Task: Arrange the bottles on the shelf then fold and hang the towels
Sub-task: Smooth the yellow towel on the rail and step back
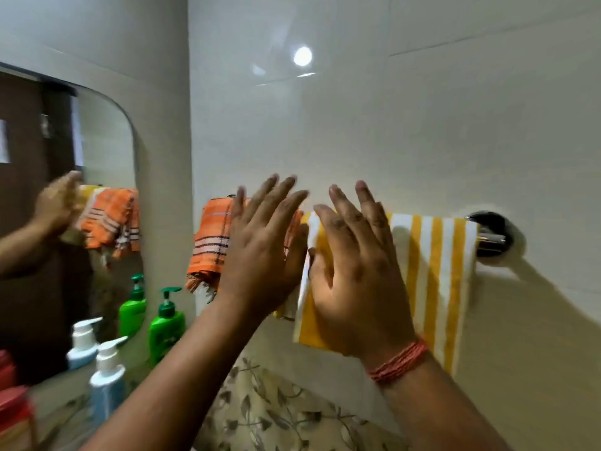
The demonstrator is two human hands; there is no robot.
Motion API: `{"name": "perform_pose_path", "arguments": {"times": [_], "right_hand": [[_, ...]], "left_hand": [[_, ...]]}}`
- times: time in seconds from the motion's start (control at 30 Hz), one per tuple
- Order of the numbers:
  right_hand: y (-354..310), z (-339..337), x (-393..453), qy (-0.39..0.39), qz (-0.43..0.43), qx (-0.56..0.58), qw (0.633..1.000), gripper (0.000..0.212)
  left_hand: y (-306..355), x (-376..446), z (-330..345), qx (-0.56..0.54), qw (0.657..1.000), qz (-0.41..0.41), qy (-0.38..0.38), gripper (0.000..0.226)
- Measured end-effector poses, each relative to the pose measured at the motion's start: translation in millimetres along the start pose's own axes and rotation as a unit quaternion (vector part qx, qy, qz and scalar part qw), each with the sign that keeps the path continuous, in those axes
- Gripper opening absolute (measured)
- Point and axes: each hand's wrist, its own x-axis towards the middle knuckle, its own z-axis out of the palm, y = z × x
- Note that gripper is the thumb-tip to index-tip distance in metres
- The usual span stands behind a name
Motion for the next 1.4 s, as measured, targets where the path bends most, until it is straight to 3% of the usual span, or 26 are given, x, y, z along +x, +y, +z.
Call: {"name": "perform_pose_path", "arguments": {"times": [0.13,0.27,0.5,0.7,0.8,0.9,1.07,1.23,1.4], "right_hand": [[-19.7,31.1,-17.3,-0.011,-0.025,0.121,0.992,0.054],[-48.4,68.7,-51.2,-0.070,-0.054,0.226,0.970,0.057],[-127.2,127.4,-154.1,-0.244,-0.044,0.336,0.909,0.061],[-193.2,158.0,-260.4,-0.406,-0.046,0.351,0.843,0.063],[-218.3,170.2,-300.2,-0.493,-0.051,0.325,0.805,0.068],[-242.8,177.0,-323.7,-0.543,-0.066,0.301,0.782,0.070],[-272.9,193.7,-345.1,-0.575,-0.091,0.272,0.766,0.071],[-288.0,207.6,-373.8,-0.611,-0.129,0.247,0.741,0.073],[-303.0,244.6,-398.9,-0.643,-0.174,0.247,0.704,0.078]], "left_hand": [[-9.3,-52.6,-34.7,0.117,0.988,-0.101,0.011,0.056],[-14.6,-127.3,-69.2,0.250,0.943,-0.217,-0.042,0.063],[2.4,-278.2,-131.5,0.424,0.792,-0.405,-0.171,0.068],[25.9,-399.0,-182.0,0.454,0.662,-0.518,-0.295,0.067],[32.5,-443.6,-208.2,0.456,0.605,-0.557,-0.341,0.077],[32.2,-464.2,-226.8,0.436,0.598,-0.575,-0.349,0.084],[15.5,-506.0,-250.8,0.414,0.563,-0.596,-0.396,0.074],[-2.7,-551.8,-259.2,0.400,0.523,-0.615,-0.434,0.086],[-39.2,-576.5,-262.4,0.391,0.524,-0.611,-0.446,0.087]]}}
